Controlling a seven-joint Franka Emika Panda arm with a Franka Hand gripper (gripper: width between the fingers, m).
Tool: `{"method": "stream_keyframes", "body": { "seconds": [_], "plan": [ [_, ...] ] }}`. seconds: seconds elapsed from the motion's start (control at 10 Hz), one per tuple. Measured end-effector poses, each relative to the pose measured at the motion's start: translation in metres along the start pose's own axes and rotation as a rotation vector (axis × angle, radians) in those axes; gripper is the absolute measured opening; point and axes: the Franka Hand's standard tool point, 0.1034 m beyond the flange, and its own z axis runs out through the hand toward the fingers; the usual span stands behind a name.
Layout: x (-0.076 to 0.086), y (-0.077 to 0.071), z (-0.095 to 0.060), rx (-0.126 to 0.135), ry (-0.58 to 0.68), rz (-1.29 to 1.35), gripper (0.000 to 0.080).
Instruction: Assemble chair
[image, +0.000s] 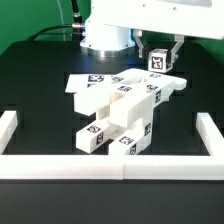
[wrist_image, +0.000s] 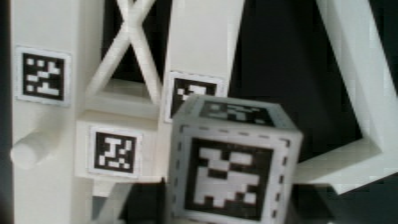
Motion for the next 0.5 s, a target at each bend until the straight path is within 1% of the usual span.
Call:
{"method": "stream_keyframes", "body": {
  "seconds": [0.1, 0.2, 0.3, 0.4, 0.5],
  "plan": [
    [0.000, 0.000, 0.000, 0.000, 0.000, 0.000, 0.0291],
    [0.001, 0.002, 0.004, -0.007, 0.001, -0.025, 0.0291],
    [0.003, 0.007, 0.012, -0.029, -0.002, -0.058, 0.0291],
    [0.010, 0.011, 0.012, -0.037, -0.003, -0.080, 0.0291],
    [0.019, 0.014, 0.009, -0.035, 0.007, -0.093, 0.0291]
  ]
}}
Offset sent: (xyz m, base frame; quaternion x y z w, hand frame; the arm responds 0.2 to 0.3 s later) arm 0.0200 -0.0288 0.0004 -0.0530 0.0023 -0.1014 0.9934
